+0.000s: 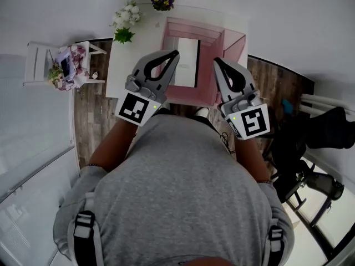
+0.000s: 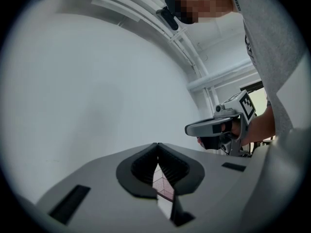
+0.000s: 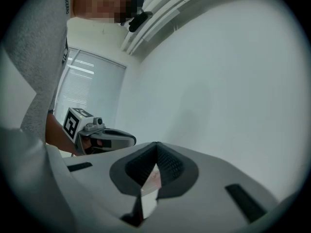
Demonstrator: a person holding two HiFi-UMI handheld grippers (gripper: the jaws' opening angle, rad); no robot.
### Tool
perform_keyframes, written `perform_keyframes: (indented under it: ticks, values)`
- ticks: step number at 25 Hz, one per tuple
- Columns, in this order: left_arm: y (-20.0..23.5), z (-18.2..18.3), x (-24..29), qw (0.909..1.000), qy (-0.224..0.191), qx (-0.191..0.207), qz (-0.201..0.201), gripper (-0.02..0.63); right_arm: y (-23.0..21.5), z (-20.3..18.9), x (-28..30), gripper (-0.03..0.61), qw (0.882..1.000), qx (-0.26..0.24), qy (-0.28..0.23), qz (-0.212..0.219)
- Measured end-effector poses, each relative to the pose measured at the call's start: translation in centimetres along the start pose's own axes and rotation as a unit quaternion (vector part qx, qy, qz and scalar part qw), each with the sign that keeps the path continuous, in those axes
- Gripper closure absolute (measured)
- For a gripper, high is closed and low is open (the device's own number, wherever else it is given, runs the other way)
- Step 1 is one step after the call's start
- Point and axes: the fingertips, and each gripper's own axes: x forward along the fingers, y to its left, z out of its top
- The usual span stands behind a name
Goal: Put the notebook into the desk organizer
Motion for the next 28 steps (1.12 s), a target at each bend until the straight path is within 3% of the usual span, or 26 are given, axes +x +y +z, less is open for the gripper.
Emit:
perform_keyframes:
  ticks: [28]
  values:
    - [-1.0,-0.3,-0.2,0.9998,0.010,0.006,0.016,0.594,-0.7,-0.8,-0.7,0.572,1.000,0.010,-0.002,0.006]
